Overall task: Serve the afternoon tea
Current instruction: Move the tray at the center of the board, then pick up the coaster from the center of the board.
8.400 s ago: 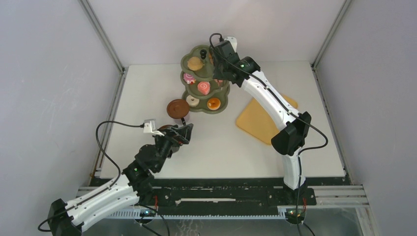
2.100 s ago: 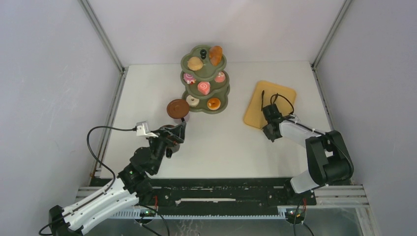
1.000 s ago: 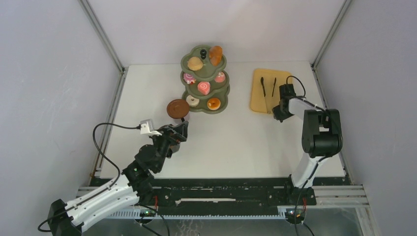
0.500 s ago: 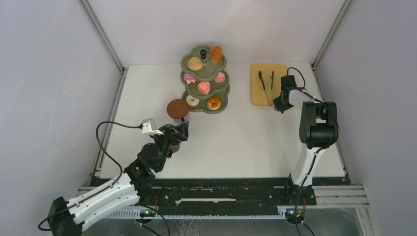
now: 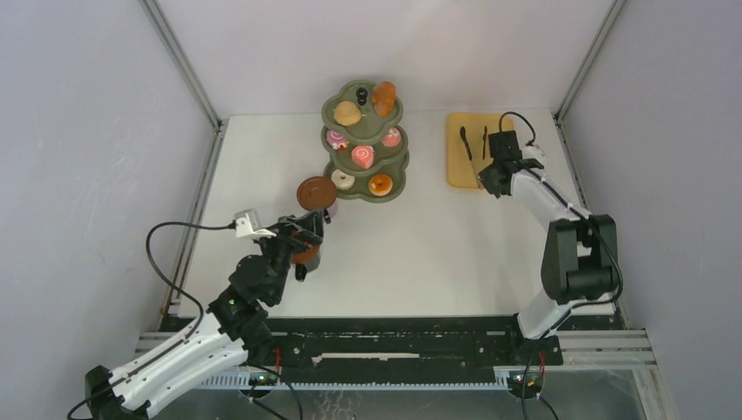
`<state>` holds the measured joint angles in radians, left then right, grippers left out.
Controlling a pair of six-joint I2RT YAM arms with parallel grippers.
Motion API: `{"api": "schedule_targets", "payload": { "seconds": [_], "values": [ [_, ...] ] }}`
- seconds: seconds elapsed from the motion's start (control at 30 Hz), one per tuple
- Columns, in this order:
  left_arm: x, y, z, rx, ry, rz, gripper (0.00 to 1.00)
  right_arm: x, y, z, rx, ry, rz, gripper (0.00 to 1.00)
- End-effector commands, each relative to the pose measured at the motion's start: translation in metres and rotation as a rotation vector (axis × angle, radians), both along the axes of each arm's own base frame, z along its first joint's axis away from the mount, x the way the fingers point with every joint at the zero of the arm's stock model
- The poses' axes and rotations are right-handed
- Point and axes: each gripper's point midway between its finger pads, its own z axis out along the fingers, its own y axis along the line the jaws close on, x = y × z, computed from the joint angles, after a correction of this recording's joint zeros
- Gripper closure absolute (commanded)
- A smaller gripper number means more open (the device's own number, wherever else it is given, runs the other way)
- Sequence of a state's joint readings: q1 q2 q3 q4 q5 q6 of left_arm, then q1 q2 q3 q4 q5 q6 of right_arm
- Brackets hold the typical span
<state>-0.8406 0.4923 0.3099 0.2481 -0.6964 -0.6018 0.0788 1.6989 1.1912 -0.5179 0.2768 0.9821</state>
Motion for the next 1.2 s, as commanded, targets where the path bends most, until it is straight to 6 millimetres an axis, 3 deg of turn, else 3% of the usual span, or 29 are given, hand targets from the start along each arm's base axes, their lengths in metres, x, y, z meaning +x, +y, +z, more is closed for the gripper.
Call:
{"api": "schedule_targets", "payload": {
  "seconds": [0.0,0.2,0.27,0.4,0.57,0.77,0.97,1.13,1.17],
  "values": [
    [-0.002,0.018,0.043,-0.054,-0.058,0.057,0.0,-0.004,0.047,0.054,-0.05,-0.152,0.158,0.86],
    [-0.007,0.032,0.054,-0.06,-0.062,0.084,0.0,-0.024,0.139,0.082,0.029,-0.289,0.385,0.81],
    [-0.008,0.034,0.056,-0.061,-0.062,0.084,0.0,-0.03,0.167,0.086,0.061,-0.326,0.45,0.72],
    [-0.011,0.037,0.057,-0.063,-0.057,0.08,0.0,-0.044,0.227,0.087,0.114,-0.381,0.609,0.68],
    [-0.015,0.035,0.055,-0.085,-0.024,0.051,0.0,-0.052,0.285,0.079,0.256,-0.406,0.713,0.6],
    [-0.022,0.033,0.05,-0.104,-0.008,0.016,0.0,-0.049,0.336,0.079,0.386,-0.476,0.781,0.55],
    [-0.031,0.047,0.054,-0.13,-0.026,0.037,0.0,-0.041,0.38,0.076,0.484,-0.502,0.841,0.52],
    [-0.034,0.056,0.055,-0.13,-0.028,0.067,0.0,-0.034,0.399,0.071,0.519,-0.522,0.855,0.52],
    [-0.034,0.058,0.055,-0.13,-0.029,0.072,0.0,-0.031,0.403,0.078,0.53,-0.54,0.855,0.51]
  ]
}}
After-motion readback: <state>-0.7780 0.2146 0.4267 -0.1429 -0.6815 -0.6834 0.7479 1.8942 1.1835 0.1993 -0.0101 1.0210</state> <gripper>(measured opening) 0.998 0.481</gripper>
